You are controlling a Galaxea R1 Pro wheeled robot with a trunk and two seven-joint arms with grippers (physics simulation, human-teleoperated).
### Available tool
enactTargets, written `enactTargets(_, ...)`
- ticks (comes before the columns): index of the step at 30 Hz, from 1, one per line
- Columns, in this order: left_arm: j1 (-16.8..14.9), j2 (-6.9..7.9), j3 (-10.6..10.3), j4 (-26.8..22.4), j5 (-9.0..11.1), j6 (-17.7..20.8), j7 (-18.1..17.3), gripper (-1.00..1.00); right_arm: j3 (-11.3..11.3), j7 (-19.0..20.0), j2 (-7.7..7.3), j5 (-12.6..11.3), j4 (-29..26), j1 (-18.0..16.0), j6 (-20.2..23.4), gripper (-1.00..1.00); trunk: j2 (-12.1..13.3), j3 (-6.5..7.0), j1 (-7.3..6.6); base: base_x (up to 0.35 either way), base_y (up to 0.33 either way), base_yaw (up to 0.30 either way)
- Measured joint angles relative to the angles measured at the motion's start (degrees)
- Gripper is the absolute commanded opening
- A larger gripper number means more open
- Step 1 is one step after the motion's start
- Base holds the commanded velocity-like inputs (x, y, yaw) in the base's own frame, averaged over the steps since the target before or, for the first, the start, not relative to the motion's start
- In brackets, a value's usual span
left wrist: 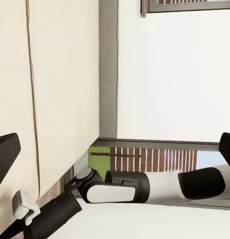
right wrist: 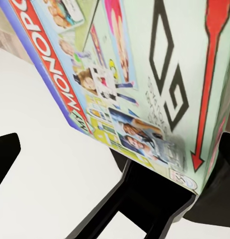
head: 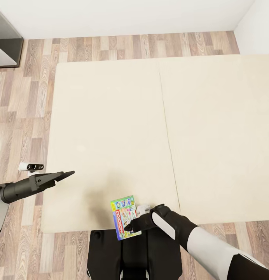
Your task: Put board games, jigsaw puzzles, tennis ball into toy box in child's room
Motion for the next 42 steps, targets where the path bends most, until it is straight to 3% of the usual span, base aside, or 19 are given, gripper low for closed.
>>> enactTargets(42,0.07,-0.05,-0.07,0.00,0.00,0.00,0.00,1.00,0.01,-0.26,-0.19,-0.13,0.00,0.03,-0.25,1.00,0.00,0.00,0.00,0.000,0.005,0.000)
